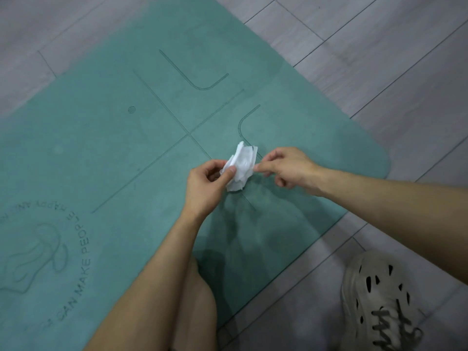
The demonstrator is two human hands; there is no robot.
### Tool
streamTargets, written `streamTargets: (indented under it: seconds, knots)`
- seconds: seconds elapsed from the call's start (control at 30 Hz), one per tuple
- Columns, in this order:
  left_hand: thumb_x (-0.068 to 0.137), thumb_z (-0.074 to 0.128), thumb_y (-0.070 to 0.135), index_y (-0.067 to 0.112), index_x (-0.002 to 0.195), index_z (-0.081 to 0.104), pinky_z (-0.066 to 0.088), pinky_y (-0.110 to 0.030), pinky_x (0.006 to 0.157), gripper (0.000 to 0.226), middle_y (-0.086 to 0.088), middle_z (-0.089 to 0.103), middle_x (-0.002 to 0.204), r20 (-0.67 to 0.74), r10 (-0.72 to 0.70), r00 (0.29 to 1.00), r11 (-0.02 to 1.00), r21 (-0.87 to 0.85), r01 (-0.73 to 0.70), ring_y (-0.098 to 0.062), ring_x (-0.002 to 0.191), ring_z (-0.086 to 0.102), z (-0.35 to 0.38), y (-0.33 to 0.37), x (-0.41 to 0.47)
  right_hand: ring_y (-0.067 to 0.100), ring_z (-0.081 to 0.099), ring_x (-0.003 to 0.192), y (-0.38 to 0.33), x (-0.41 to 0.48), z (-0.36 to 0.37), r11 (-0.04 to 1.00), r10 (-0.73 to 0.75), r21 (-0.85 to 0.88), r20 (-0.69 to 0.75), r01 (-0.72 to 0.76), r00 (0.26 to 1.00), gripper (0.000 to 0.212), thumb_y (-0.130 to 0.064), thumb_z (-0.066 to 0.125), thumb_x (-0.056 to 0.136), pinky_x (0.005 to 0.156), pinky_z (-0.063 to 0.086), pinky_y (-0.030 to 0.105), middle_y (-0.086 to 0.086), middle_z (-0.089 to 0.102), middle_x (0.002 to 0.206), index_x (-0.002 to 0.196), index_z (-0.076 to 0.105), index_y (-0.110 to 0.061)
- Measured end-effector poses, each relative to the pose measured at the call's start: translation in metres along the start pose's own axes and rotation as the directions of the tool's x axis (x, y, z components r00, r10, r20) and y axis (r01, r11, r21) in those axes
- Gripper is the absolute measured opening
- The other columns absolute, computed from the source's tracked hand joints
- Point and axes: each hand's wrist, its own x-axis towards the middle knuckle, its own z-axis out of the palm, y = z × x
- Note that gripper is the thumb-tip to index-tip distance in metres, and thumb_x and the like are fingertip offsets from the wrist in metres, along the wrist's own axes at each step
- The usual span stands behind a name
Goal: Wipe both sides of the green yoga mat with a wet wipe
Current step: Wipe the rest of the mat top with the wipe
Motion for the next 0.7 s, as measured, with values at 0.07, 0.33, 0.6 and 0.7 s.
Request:
streamTargets:
  seconds: [0.07,0.33,0.6,0.7]
  knots:
    - [0.100,0.073,0.017,0.008,0.105,0.079,0.061,-0.034,0.089,0.012,-0.005,0.081,0.098,0.034,-0.021,0.999,0.999,-0.048,0.023,-0.017,0.093,0.077,0.000,0.002,-0.001,0.016,0.053,0.049,-0.001,-0.004,0.004,0.999,0.027,0.025,0.070,-0.029,0.997,0.049,-0.055,0.088,0.076,0.042,0.032,0.023,-0.004,0.078,0.096,0.106,0.071,-0.020]
    - [0.103,0.068,0.018,0.008,0.104,0.077,0.060,-0.052,0.097,0.014,-0.009,0.080,0.099,0.057,-0.151,0.987,0.983,-0.095,0.156,-0.026,0.093,0.076,0.000,-0.003,0.000,0.013,0.053,0.046,0.001,0.005,0.015,0.996,-0.078,-0.039,0.037,0.080,0.996,0.009,-0.023,0.081,0.092,0.052,0.041,0.026,0.004,0.078,0.083,0.100,0.076,-0.022]
    - [0.108,0.057,0.012,0.006,0.121,0.050,0.065,-0.039,0.076,0.016,-0.014,0.074,0.105,-0.049,-0.147,0.988,0.977,-0.163,0.137,-0.028,0.086,0.076,0.002,0.000,0.002,0.014,0.054,0.050,0.003,0.005,0.006,0.996,-0.077,-0.055,-0.001,0.077,0.997,0.011,-0.011,0.074,0.091,0.048,0.040,0.024,0.005,0.070,0.074,0.095,0.077,-0.021]
    - [0.104,0.055,0.003,0.012,0.118,0.052,0.064,-0.041,0.078,0.017,-0.007,0.071,0.113,-0.049,-0.063,0.997,0.992,-0.112,0.058,-0.025,0.082,0.071,0.001,0.003,0.000,0.014,0.054,0.050,0.001,0.003,0.005,0.997,-0.071,-0.001,0.007,0.071,0.997,0.005,-0.020,0.078,0.093,0.046,0.039,0.024,0.000,0.070,0.071,0.097,0.076,-0.020]
